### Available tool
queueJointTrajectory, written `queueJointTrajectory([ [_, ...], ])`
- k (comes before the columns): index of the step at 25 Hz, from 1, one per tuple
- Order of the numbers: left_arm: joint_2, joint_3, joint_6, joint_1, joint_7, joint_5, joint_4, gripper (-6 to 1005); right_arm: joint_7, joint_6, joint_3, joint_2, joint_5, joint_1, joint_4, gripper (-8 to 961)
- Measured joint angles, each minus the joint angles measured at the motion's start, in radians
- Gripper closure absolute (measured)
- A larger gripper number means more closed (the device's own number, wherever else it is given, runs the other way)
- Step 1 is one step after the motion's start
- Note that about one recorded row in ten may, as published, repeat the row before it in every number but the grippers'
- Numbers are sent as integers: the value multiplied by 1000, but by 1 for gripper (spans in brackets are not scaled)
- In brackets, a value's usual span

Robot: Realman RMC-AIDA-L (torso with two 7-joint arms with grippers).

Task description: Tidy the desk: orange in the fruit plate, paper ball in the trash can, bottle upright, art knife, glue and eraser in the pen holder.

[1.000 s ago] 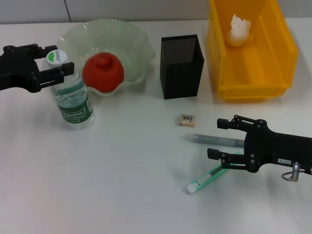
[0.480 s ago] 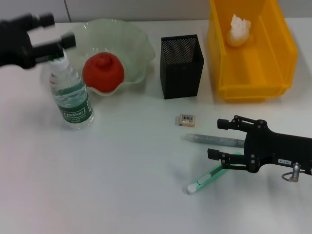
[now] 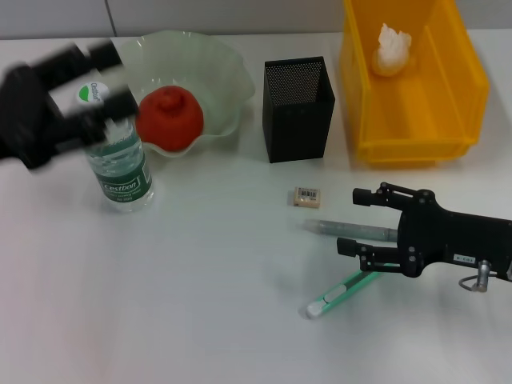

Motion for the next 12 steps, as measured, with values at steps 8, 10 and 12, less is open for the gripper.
queueJointTrajectory([
  [8,-9,51,13,-2,291,159,-224,224,56,-11,-2,-2,2,31,-7,136],
  [10,-19,52,-31,-11,425,276,-306,224,69,-11,-4,-2,2,36,-11,136],
  [12,-26,52,-62,-11,507,333,-346,225,87,-11,-6,-3,2,43,-13,136],
])
